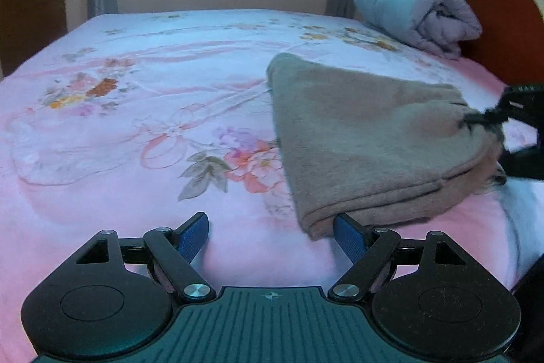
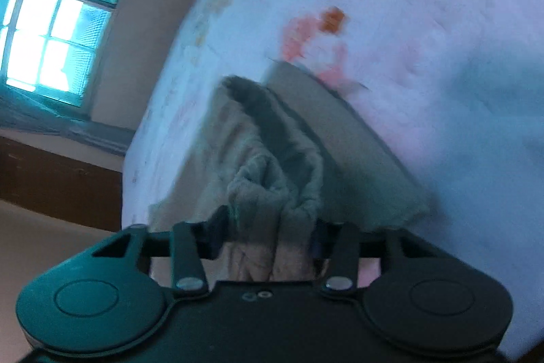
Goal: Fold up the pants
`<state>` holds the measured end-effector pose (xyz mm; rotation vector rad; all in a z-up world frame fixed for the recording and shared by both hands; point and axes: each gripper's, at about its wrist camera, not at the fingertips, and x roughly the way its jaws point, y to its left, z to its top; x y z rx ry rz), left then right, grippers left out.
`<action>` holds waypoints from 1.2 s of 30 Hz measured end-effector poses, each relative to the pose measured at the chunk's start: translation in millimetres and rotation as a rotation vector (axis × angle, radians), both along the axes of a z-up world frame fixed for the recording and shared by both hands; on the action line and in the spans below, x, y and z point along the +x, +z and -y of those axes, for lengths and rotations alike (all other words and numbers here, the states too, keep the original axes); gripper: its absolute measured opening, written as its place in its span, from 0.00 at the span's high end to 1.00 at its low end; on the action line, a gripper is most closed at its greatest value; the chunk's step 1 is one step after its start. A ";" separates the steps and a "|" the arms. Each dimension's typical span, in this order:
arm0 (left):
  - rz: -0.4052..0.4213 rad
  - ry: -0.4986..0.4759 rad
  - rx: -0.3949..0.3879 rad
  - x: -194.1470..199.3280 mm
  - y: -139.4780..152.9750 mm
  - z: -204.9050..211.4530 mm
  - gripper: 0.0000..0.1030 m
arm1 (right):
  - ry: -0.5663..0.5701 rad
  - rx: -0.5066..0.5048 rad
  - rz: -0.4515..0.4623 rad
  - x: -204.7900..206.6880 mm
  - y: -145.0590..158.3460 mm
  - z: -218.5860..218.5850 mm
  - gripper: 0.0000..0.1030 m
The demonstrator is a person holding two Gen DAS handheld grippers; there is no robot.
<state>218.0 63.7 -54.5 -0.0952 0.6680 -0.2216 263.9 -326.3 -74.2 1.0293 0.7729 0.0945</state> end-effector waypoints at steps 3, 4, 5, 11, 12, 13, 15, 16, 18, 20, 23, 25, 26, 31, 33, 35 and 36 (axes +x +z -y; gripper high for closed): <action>0.003 -0.004 -0.005 -0.4 -4.2 -2.1 0.22 | 0.041 -0.011 0.172 -6.4 31.9 -5.3 0.76; 0.003 -0.005 -0.020 -0.9 -5.6 -4.4 0.21 | 0.032 0.004 0.210 -11.1 38.0 -2.6 0.77; 0.006 -0.005 -0.045 -2.3 -5.9 -7.0 0.20 | 0.024 0.002 0.232 -15.1 39.8 0.9 0.76; 0.022 0.025 -0.040 -2.5 -1.7 -7.6 0.19 | -0.037 0.114 0.046 -18.3 -51.1 38.0 0.76; 0.028 0.028 -0.040 -2.5 0.4 -7.7 0.19 | -0.037 0.129 0.067 -20.9 -53.3 41.1 0.75; 0.034 0.032 -0.044 -2.3 2.9 -8.2 0.19 | -0.034 0.121 0.074 -22.7 -51.0 41.6 0.73; 0.032 0.044 -0.065 1.1 6.7 -10.2 0.19 | -0.008 0.103 0.079 -21.9 -43.3 41.3 0.67; 0.029 0.053 -0.082 3.4 8.7 -11.9 0.18 | 0.003 0.092 0.087 -22.4 -37.1 42.4 0.58; 0.035 0.069 -0.106 7.5 12.7 -14.1 0.17 | 0.002 0.008 0.114 -27.0 -19.0 45.7 0.49; 0.043 0.069 -0.110 14.7 16.0 -11.9 0.14 | -0.020 -0.109 0.150 -32.3 -0.3 50.3 0.48; 0.047 0.041 -0.092 30.7 19.9 1.0 0.13 | 0.022 -0.120 0.173 -22.3 7.4 57.1 0.29; 0.033 0.030 -0.100 42.1 21.2 9.6 0.13 | 0.031 -0.133 0.155 -15.6 6.4 62.1 0.29; 0.020 0.029 -0.105 47.4 21.6 13.9 0.13 | 0.035 -0.125 0.157 -15.0 5.1 65.6 0.29; 0.016 0.009 -0.102 60.9 23.9 32.0 0.13 | 0.087 -0.096 0.147 -11.1 -5.5 74.7 0.29; 0.013 0.002 -0.097 64.9 23.3 36.4 0.13 | 0.112 -0.089 0.142 -9.9 -8.0 75.9 0.29; 0.009 -0.001 -0.098 69.0 21.3 38.9 0.12 | 0.134 -0.084 0.143 -6.8 -9.8 75.8 0.28; 0.004 -0.001 -0.096 71.5 20.1 40.2 0.12 | 0.144 -0.080 0.141 -4.8 -10.9 75.9 0.28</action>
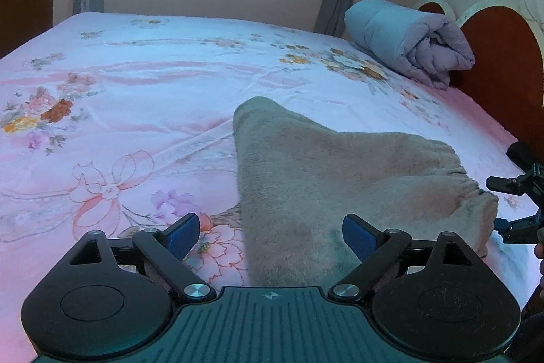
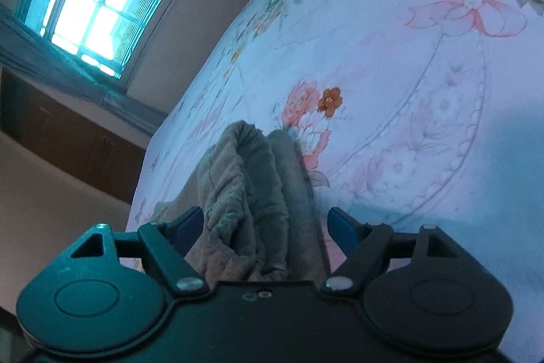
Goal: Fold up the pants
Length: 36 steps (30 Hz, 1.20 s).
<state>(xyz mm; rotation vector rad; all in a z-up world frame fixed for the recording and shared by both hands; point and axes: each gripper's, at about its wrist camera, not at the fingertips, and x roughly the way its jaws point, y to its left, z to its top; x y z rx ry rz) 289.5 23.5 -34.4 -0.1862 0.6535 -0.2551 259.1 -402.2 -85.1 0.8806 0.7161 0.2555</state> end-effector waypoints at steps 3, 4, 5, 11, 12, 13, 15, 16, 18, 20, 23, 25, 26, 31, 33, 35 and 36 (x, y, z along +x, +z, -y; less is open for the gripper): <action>-0.012 -0.005 0.005 6.8 -4.1 2.5 0.11 | 0.031 0.007 -0.008 6.5 -4.4 0.1 0.26; -0.016 -0.009 0.007 9.4 -5.7 3.0 0.11 | 0.040 0.008 -0.012 8.6 -5.9 0.1 0.25; -0.020 -0.011 0.009 12.0 -7.0 3.7 0.10 | 0.052 0.008 -0.013 11.1 -7.8 -0.2 0.25; -0.111 -0.075 -0.073 40.0 -15.7 2.4 0.10 | 0.131 0.026 -0.011 28.3 -16.8 -0.4 0.22; -0.142 -0.088 -0.119 46.8 -18.9 -0.9 0.10 | 0.155 0.039 -0.008 31.9 -17.7 -0.5 0.22; -0.182 -0.103 -0.182 55.1 -23.1 -4.9 0.10 | 0.180 0.050 -0.010 36.0 -18.5 -1.2 0.22; -0.225 -0.113 -0.256 66.5 -30.5 -10.2 0.10 | 0.221 0.075 -0.022 43.5 -19.5 -2.1 0.21; -0.239 -0.122 -0.280 71.6 -33.4 -11.6 0.10 | 0.233 0.082 -0.028 46.3 -19.7 -1.7 0.21; -0.260 -0.125 -0.317 79.4 -39.1 -13.8 0.10 | 0.255 0.101 -0.039 51.5 -20.6 0.1 0.21; -0.269 -0.131 -0.353 85.7 -43.8 -15.3 0.10 | 0.268 0.127 -0.046 54.4 -22.1 3.2 0.21; -0.287 -0.139 -0.404 94.0 -52.3 -18.4 0.09 | 0.286 0.167 -0.050 56.7 -25.4 6.6 0.20; -0.292 -0.154 -0.431 99.3 -56.8 -20.7 0.08 | 0.305 0.173 -0.052 57.8 -25.7 7.4 0.22; -0.298 -0.160 -0.451 100.9 -59.0 -22.8 0.08 | 0.307 0.177 -0.053 57.6 -25.7 9.0 0.25; -0.320 -0.184 -0.526 105.3 -66.6 -31.6 0.08 | 0.314 0.223 -0.073 53.6 -30.4 21.7 0.35; -0.331 -0.184 -0.557 111.2 -70.2 -30.9 0.08 | 0.335 0.213 -0.075 56.0 -30.3 15.2 0.31; -0.343 -0.199 -0.606 119.1 -74.3 -27.8 0.06 | 0.366 0.225 -0.073 61.9 -28.9 4.8 0.25; -0.349 -0.214 -0.643 123.0 -77.6 -28.9 0.06 | 0.371 0.222 -0.073 65.6 -27.5 0.5 0.24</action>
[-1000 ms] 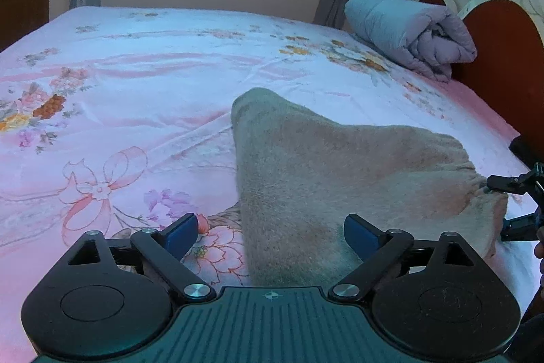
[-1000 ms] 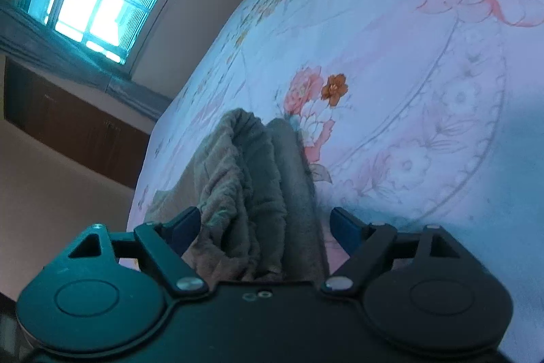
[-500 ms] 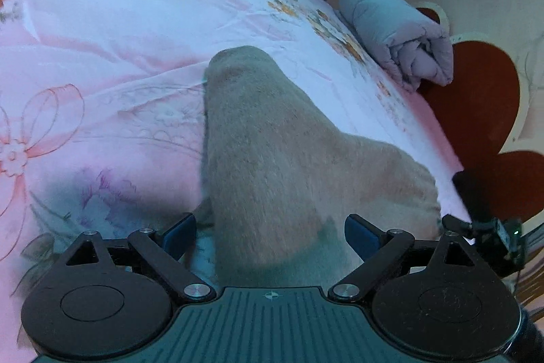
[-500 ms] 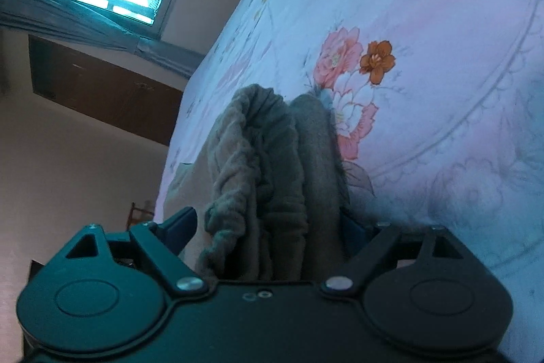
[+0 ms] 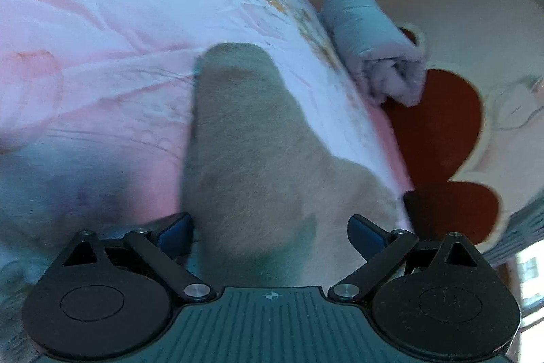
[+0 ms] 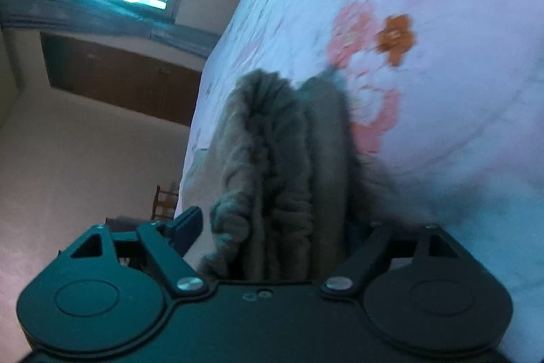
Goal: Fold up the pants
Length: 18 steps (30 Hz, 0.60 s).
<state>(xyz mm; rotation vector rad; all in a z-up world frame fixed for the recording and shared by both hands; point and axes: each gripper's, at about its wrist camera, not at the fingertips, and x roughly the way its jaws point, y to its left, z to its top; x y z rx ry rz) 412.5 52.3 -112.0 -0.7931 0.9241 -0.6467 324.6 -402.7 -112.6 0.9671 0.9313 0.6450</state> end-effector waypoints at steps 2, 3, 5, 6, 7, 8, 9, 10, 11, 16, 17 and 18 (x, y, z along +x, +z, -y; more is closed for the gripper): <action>-0.021 -0.009 -0.069 5.8 -6.3 0.6 0.06 | 0.017 0.014 0.000 3.7 0.0 -4.7 0.24; -0.028 -0.018 -0.108 8.2 -8.6 1.9 0.06 | 0.025 0.027 0.001 4.5 0.1 -4.9 0.24; -0.020 -0.031 -0.095 8.9 -9.4 9.1 0.12 | 0.023 0.058 0.003 5.2 -0.5 0.2 0.32; -0.004 -0.045 -0.054 6.7 -8.2 15.8 0.18 | 0.015 0.068 -0.004 4.8 -2.8 3.8 0.36; 0.004 -0.058 -0.015 5.1 -7.9 23.0 0.36 | 0.006 0.060 -0.015 4.1 -4.8 5.7 0.43; -0.002 -0.056 0.019 3.7 -9.2 28.4 0.52 | -0.001 0.048 -0.023 3.3 -5.8 6.3 0.45; -0.008 -0.043 0.031 2.8 -11.4 30.6 0.54 | -0.007 0.042 -0.027 2.3 -5.9 6.9 0.45; -0.010 -0.029 0.022 1.9 -13.7 30.4 0.58 | -0.011 0.034 -0.031 1.4 -4.2 6.1 0.44; -0.015 -0.020 0.009 1.0 -14.9 29.8 0.61 | -0.014 0.026 -0.036 1.0 -3.9 4.7 0.44; -0.010 0.003 -0.066 -8.9 -15.8 29.4 0.66 | 0.004 -0.023 -0.021 0.0 9.7 -5.9 0.57; -0.005 0.009 -0.093 -12.1 -15.3 28.0 0.68 | 0.005 -0.007 0.000 0.1 15.2 -8.7 0.60; 0.012 0.010 -0.124 -16.2 -13.7 27.3 0.68 | 0.005 0.008 0.019 -2.2 19.6 -7.0 0.60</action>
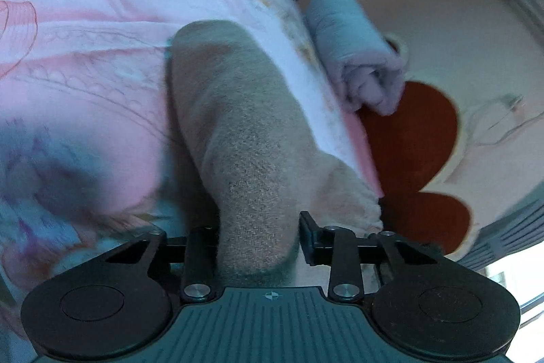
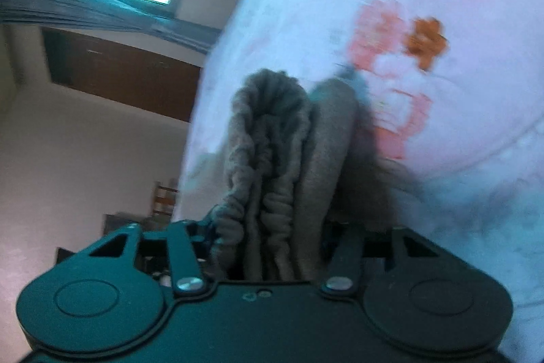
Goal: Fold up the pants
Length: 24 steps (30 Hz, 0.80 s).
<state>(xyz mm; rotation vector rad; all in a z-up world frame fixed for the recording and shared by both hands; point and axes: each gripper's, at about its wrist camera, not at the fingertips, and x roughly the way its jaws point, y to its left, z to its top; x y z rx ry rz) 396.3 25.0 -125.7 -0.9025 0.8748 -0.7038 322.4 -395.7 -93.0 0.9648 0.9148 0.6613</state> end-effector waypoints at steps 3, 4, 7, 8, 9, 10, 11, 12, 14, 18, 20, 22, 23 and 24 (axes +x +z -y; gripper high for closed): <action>0.051 0.019 -0.087 -12.2 6.2 -3.2 0.68 | 0.011 0.006 0.048 -4.3 18.8 -1.6 0.60; 0.064 0.028 -0.100 -14.9 9.9 -5.0 0.68 | 0.022 0.011 0.066 -4.4 26.2 -4.2 0.61; 0.094 0.052 -0.125 -17.2 20.4 -16.7 0.68 | 0.054 0.004 0.121 4.0 50.3 -13.8 0.61; 0.107 0.060 -0.127 -14.2 26.0 -21.4 0.68 | 0.065 0.005 0.134 10.6 58.1 -17.7 0.61; 0.122 0.071 -0.130 -9.8 32.3 -27.5 0.68 | 0.078 0.007 0.150 18.3 66.4 -22.3 0.61; 0.135 0.080 -0.128 -4.0 38.5 -34.4 0.68 | 0.088 0.008 0.164 26.2 72.6 -27.0 0.61; 0.145 0.091 -0.119 3.1 45.5 -41.7 0.68 | 0.100 0.010 0.173 38.4 79.4 -33.7 0.61; 0.155 0.100 -0.106 12.7 52.3 -48.3 0.68 | 0.108 0.015 0.179 50.4 84.4 -38.7 0.61; 0.174 0.112 -0.069 35.5 64.6 -58.8 0.68 | 0.125 0.020 0.189 80.3 91.4 -50.9 0.61; 0.183 0.129 -0.019 87.9 73.1 -76.8 0.69 | 0.138 0.020 0.191 134.5 90.0 -68.2 0.61; 0.178 0.133 0.004 117.5 68.8 -80.9 0.68 | 0.141 0.014 0.190 159.8 86.6 -77.7 0.61; 0.171 0.132 0.015 142.2 60.1 -84.4 0.68 | 0.134 0.009 0.179 184.0 75.1 -81.5 0.61; 0.167 0.130 0.023 153.1 52.1 -86.9 0.69 | 0.130 0.007 0.174 192.4 69.4 -84.4 0.60; 0.159 0.128 0.031 164.7 40.7 -83.3 0.69 | 0.124 -0.002 0.170 199.3 59.4 -83.3 0.59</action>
